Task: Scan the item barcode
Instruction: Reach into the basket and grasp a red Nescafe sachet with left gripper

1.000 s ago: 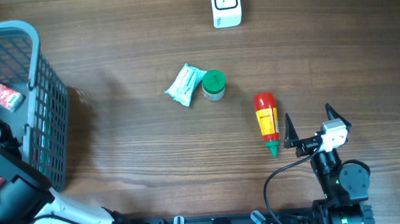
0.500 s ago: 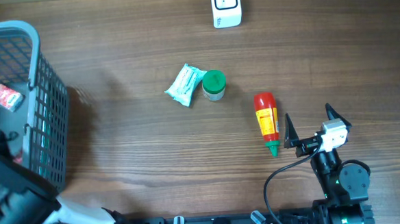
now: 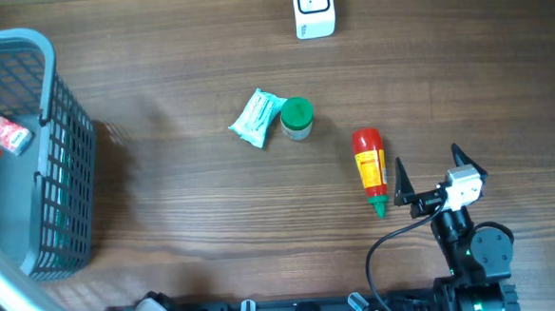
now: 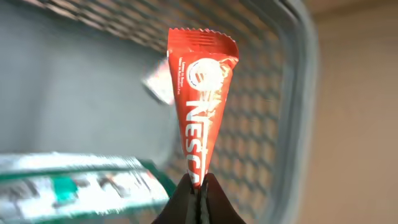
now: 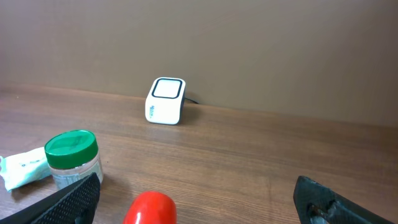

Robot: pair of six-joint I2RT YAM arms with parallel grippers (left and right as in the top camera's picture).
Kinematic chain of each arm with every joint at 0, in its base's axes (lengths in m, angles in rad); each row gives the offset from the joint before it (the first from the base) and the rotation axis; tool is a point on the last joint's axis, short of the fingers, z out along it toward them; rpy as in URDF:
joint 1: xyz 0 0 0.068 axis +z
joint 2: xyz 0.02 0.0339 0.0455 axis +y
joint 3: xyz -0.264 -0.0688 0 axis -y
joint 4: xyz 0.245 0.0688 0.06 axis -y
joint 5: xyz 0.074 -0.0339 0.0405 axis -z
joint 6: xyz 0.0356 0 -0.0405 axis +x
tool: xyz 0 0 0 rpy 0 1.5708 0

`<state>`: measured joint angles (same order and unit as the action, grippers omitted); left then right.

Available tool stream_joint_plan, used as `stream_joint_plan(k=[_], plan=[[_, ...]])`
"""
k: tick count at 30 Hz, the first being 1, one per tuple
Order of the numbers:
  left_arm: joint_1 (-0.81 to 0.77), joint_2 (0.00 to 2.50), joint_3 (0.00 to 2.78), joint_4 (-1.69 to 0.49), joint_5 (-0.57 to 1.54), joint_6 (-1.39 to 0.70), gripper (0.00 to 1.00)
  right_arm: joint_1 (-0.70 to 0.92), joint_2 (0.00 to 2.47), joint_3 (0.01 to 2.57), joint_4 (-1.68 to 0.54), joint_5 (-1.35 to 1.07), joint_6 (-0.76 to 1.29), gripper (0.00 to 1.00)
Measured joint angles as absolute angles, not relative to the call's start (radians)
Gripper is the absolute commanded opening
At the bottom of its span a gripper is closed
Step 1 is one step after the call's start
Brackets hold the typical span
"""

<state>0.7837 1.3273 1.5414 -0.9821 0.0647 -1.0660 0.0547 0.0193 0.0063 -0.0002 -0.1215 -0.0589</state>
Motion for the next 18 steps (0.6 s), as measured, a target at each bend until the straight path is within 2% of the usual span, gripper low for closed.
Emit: stream_joint_plan(k=[6, 12, 18], plan=[[0.619, 1.245, 1.541, -0.980, 0.160, -1.008, 0.04, 0.055, 0.019, 0.006, 0.000, -0.121, -0.059, 1.00], [0.254, 1.251, 1.541, -1.008, 0.210, -0.850, 0.04, 0.055, 0.019, 0.006, 0.000, -0.122, -0.059, 1.00], [-0.091, 1.298, 1.496, -1.005, 0.173, -0.800, 0.04, 0.055, 0.019, 0.006, 0.000, -0.121, -0.059, 1.00]])
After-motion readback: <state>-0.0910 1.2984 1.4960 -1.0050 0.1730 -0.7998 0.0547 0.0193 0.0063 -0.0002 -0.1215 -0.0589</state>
